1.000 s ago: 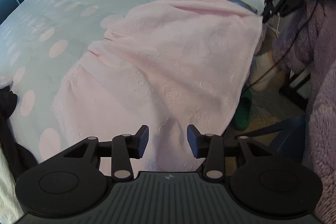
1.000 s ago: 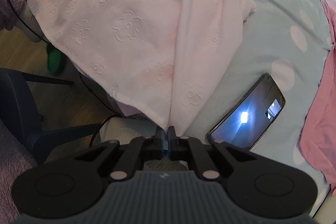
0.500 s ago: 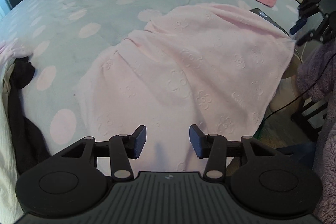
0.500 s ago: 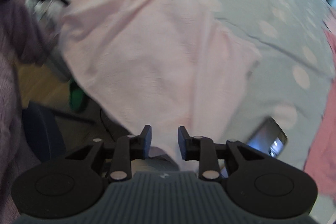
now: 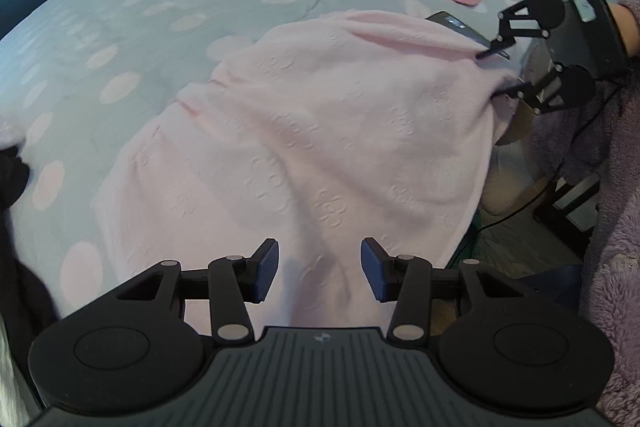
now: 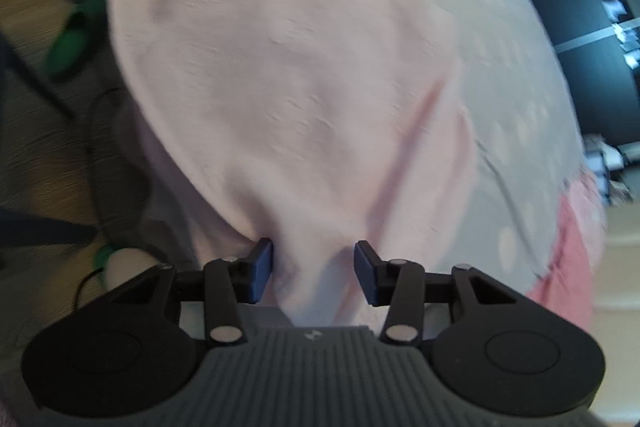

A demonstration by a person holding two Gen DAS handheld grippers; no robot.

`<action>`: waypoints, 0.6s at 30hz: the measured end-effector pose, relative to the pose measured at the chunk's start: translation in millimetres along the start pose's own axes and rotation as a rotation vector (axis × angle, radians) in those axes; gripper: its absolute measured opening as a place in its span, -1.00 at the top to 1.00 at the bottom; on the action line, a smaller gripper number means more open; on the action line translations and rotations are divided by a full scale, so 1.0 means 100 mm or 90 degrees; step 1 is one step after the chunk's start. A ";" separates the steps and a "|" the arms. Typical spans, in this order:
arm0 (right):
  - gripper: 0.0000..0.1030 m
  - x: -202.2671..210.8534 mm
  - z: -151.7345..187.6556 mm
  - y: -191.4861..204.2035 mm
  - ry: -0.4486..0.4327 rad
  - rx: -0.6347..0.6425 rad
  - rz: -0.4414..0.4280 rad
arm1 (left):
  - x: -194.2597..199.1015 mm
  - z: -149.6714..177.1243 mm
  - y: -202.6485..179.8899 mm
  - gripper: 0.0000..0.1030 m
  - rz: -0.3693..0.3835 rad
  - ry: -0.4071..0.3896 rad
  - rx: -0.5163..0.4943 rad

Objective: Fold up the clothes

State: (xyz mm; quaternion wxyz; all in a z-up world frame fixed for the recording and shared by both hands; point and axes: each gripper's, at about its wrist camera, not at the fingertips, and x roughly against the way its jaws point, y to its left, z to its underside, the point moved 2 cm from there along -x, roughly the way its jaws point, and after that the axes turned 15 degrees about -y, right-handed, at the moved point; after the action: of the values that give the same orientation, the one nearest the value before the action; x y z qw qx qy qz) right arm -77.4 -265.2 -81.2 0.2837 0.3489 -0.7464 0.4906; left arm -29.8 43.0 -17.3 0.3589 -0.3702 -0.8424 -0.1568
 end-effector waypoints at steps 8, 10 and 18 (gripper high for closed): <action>0.22 -0.09 0.53 -0.18 0.098 -0.188 0.006 | -0.15 -0.10 0.00 0.16 0.002 -0.002 -0.008; 0.70 -0.09 0.66 -0.23 0.117 -0.240 0.002 | -0.19 -0.14 0.00 0.16 0.004 -0.001 -0.012; 0.26 0.16 0.75 -0.42 0.010 -0.517 -0.052 | -0.31 -0.22 -0.03 0.16 0.011 0.003 -0.023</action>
State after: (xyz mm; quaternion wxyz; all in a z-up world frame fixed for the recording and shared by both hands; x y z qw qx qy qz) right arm -59.3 -350.4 -73.3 0.4231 0.2340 -0.8629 0.1473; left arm -6.5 13.8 -24.6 0.3556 -0.3837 -0.8351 -0.1699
